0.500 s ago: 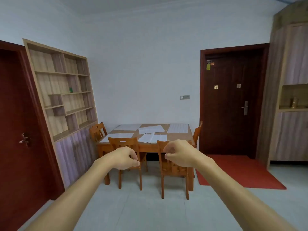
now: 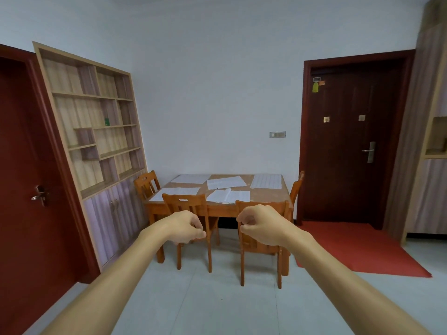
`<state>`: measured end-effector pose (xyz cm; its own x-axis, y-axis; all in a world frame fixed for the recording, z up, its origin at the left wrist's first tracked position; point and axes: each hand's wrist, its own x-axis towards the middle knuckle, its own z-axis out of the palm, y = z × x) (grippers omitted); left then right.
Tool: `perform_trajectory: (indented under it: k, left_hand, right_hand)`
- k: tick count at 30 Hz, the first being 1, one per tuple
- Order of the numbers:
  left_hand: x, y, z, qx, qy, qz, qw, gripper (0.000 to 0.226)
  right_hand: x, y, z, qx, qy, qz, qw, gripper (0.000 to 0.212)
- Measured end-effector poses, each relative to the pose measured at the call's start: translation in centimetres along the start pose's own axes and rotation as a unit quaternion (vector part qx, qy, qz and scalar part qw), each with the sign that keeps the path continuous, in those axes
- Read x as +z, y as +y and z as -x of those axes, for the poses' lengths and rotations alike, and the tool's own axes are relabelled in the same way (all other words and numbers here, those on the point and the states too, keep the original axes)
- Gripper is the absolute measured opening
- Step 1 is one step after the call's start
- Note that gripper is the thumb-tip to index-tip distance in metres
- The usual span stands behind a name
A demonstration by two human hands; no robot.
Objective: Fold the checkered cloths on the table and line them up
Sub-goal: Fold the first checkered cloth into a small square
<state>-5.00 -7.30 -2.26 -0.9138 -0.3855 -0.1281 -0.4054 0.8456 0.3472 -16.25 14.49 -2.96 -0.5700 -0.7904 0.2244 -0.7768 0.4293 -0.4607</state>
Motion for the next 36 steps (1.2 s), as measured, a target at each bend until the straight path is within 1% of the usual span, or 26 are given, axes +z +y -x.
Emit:
perform_trajectory:
  k: [3, 8, 14, 19, 21, 26, 33, 36]
  left_hand:
    - [-0.9, -1.1, -2.1, 0.009, 0.001, 0.001, 1.000, 0.030]
    - [-4.0, -4.1, -5.9, 0.007, -0.002, 0.002, 1.000, 0.031]
    - [-6.4, -8.8, -10.1, 0.007, 0.001, 0.017, 1.000, 0.030]
    - [-6.5, -13.3, -13.3, -0.017, -0.006, 0.024, 1.000, 0.029]
    - [-6.3, -15.2, -14.6, -0.027, -0.011, 0.036, 0.999, 0.030]
    - [-6.2, -18.6, -18.8, -0.046, -0.026, 0.060, 0.997, 0.030]
    - [-5.6, -19.6, -27.7, -0.047, -0.050, 0.052, 0.996, 0.024]
    - [-5.9, -19.4, -32.3, -0.033, -0.042, 0.031, 0.998, 0.029]
  right_hand:
    - [0.4, 0.2, -3.0, -0.002, 0.001, 0.010, 1.000, 0.034]
    - [1.5, -0.2, -8.4, 0.008, 0.006, -0.009, 1.000, 0.033]
    - [4.0, -1.8, -14.8, -0.011, 0.013, -0.025, 1.000, 0.033]
    - [7.1, -2.5, -19.6, -0.018, -0.008, -0.008, 1.000, 0.032]
    - [8.1, -2.3, -21.4, -0.018, -0.031, 0.013, 0.999, 0.034]
    - [10.1, -0.8, -26.3, -0.013, -0.087, 0.040, 0.995, 0.039]
    - [11.2, 4.0, -33.6, -0.016, -0.094, 0.050, 0.994, 0.036]
    - [11.3, 7.0, -36.9, -0.025, -0.096, 0.077, 0.992, 0.035]
